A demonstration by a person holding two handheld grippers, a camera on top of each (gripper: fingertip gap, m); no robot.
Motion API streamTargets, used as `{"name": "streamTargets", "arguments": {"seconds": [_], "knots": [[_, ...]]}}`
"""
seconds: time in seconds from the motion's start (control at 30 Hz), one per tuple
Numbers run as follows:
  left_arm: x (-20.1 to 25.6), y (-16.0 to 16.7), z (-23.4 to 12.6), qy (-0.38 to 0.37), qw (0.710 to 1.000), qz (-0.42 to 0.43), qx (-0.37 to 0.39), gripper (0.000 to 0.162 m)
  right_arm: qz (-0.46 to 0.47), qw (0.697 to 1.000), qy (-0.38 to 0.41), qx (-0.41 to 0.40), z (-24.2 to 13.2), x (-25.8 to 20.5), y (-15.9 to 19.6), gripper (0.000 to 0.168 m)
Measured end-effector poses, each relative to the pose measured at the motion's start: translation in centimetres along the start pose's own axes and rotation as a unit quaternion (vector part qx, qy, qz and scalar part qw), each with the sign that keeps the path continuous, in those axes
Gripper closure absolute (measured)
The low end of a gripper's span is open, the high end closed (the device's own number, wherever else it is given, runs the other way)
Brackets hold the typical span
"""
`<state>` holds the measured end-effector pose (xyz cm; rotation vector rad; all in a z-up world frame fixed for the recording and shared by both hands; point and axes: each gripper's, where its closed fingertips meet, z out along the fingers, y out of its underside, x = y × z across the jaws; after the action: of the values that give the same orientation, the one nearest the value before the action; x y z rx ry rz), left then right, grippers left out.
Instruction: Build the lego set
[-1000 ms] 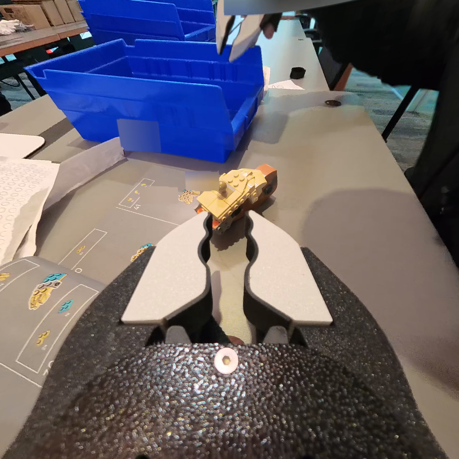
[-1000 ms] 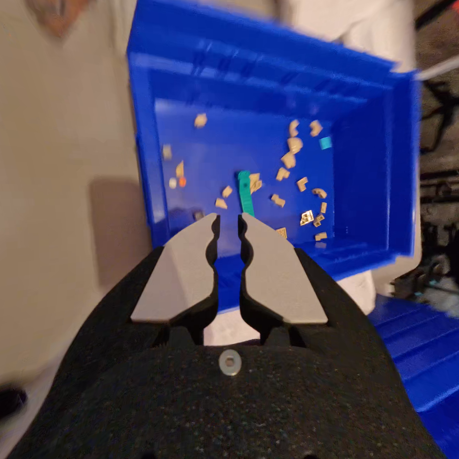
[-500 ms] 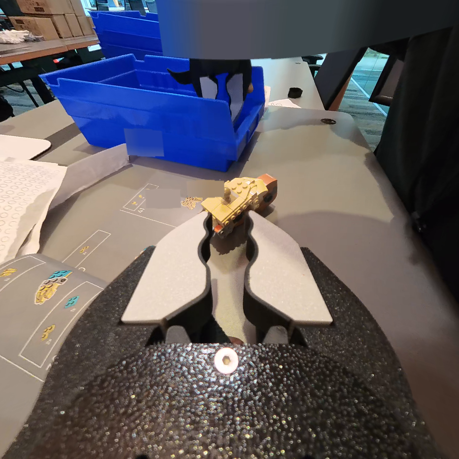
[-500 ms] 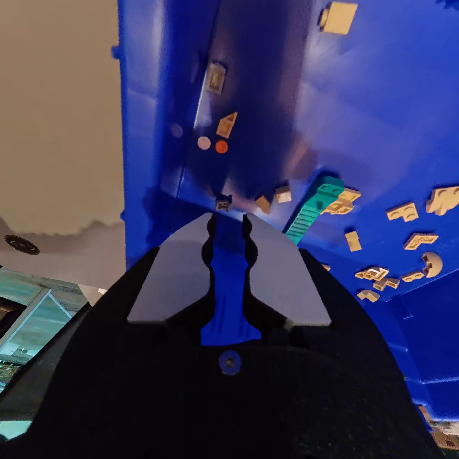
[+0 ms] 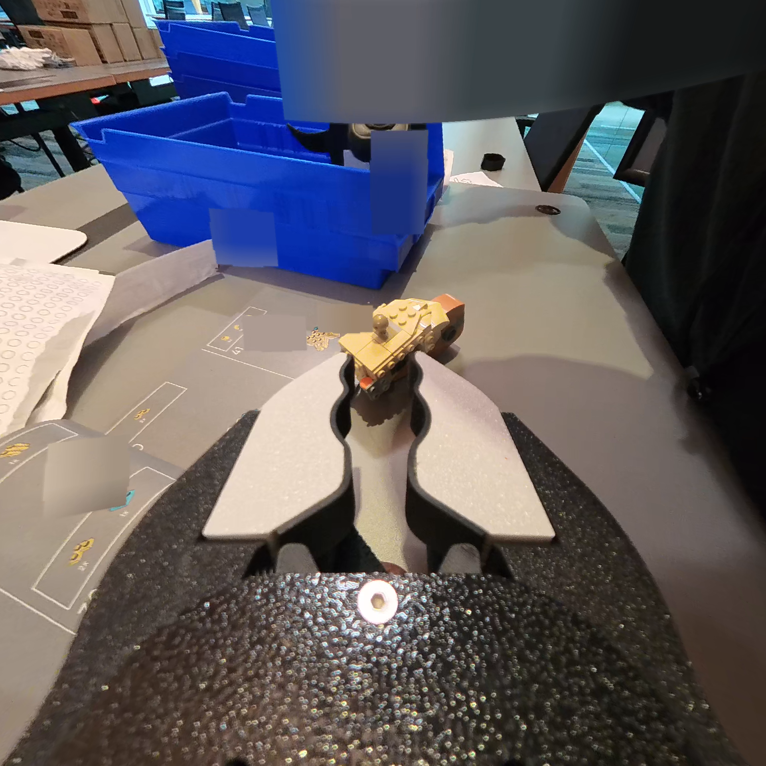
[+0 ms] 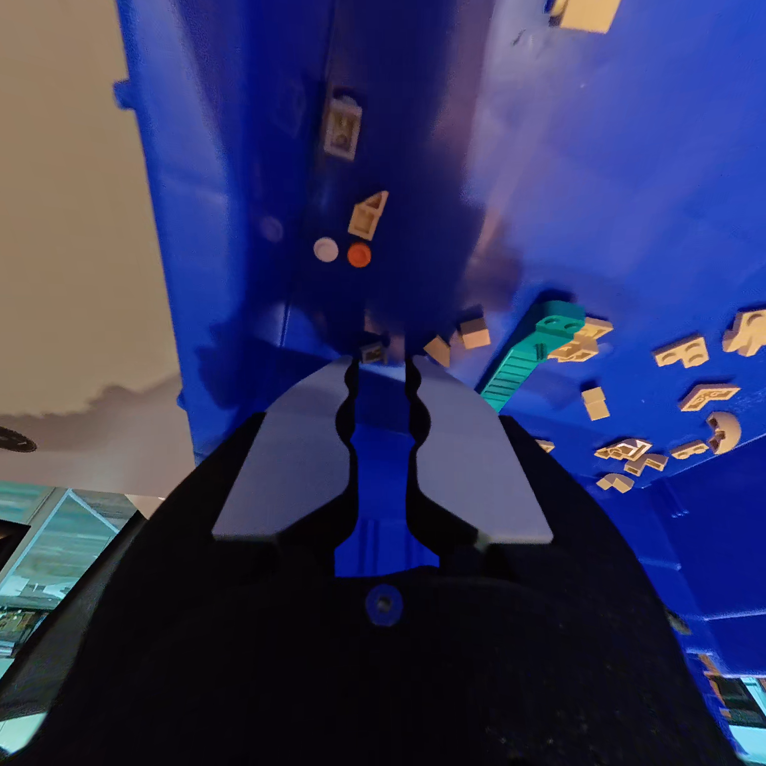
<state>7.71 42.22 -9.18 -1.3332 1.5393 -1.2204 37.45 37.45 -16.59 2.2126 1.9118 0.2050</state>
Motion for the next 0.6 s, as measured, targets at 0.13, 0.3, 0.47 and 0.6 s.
{"name": "streamTargets", "arguments": {"seconds": [0.13,0.3,0.47,0.6], "knots": [[0.0,0.0,0.0,-0.001,1.0,0.002,0.0,0.138,0.009,1.0,0.014,0.002,0.0,-0.2,-0.1,0.152],[0.1,0.1,0.0,-0.002,1.0,0.006,-0.003,0.138,0.015,0.999,0.027,0.01,0.0,-0.4,-0.1,0.156],[0.1,0.1,0.0,-0.004,1.0,0.007,-0.003,0.138,0.033,0.998,0.031,0.031,-0.7,-0.2,0.2,0.156],[0.1,0.1,0.0,-0.006,1.0,0.01,-0.005,0.138,0.08,0.98,0.045,0.178,-4.9,-0.4,-1.6,0.156]]}}
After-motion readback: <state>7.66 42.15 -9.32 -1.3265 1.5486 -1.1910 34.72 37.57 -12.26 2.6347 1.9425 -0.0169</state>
